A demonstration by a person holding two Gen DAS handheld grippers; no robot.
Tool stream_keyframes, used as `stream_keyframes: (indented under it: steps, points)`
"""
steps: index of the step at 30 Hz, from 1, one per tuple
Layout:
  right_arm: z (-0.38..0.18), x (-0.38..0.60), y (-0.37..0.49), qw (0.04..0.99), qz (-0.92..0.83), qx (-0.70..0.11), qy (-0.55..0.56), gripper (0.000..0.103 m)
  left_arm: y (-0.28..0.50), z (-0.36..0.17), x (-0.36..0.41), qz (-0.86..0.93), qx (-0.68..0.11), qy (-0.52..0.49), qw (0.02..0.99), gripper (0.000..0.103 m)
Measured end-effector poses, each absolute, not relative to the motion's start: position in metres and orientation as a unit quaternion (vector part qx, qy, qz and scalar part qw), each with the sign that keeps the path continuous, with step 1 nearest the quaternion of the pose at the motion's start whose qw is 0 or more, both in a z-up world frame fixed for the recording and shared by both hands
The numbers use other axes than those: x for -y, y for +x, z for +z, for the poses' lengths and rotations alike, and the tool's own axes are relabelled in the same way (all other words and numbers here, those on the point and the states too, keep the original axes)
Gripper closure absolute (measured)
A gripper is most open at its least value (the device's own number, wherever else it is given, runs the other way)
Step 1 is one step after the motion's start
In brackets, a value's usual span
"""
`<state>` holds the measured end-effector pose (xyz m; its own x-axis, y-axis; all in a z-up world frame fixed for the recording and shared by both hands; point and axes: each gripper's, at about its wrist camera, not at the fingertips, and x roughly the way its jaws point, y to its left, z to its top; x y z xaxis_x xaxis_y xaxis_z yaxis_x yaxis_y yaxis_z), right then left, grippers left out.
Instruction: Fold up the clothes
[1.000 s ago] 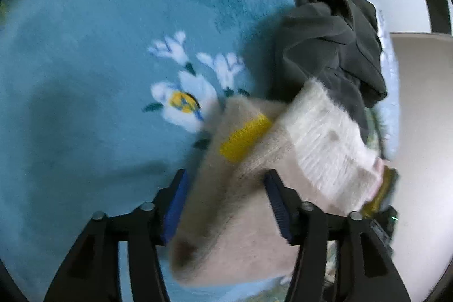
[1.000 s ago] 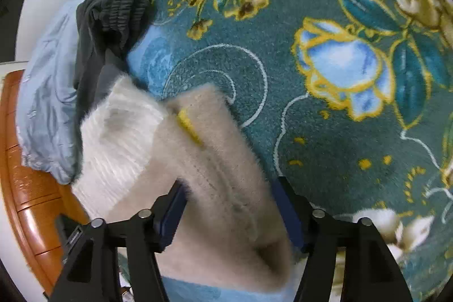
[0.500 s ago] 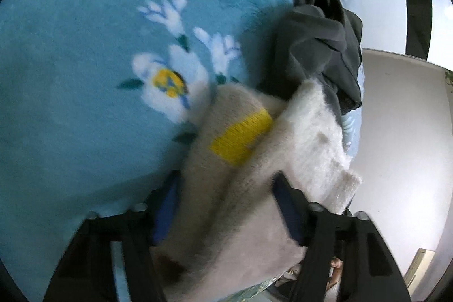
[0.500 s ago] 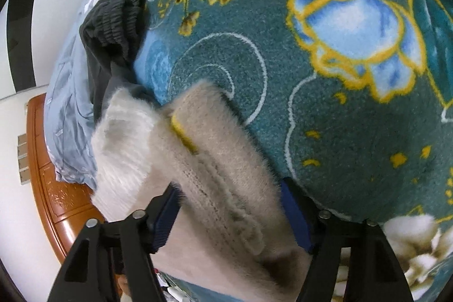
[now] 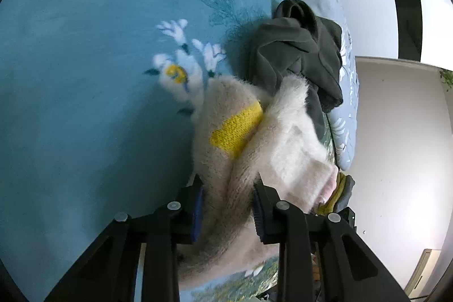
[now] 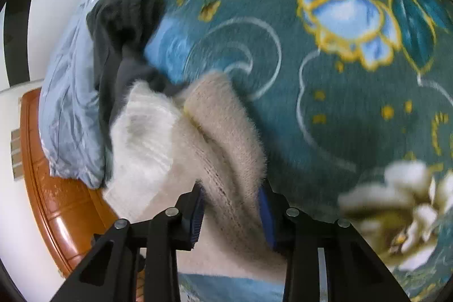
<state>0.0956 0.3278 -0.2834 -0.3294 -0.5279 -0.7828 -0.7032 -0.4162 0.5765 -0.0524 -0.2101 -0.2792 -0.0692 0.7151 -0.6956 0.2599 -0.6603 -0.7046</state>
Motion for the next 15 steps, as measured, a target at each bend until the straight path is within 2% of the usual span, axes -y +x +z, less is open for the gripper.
stream_keyframes:
  steps: [6,13,15]
  points:
    - [-0.285,-0.276,0.118,0.038,0.595,-0.528,-0.605,0.067,-0.013,-0.265,0.239,0.63,0.362,-0.675,0.125,0.073]
    - [-0.297,-0.257,0.136,0.048,0.595,-0.501,-0.627,0.067,-0.005,-0.299,0.248,0.616,0.357,-0.697,0.083,0.071]
    - [-0.294,-0.258,0.136,0.04,0.605,-0.483,-0.632,0.064,-0.01,-0.301,0.243,0.617,0.347,-0.701,0.084,0.069]
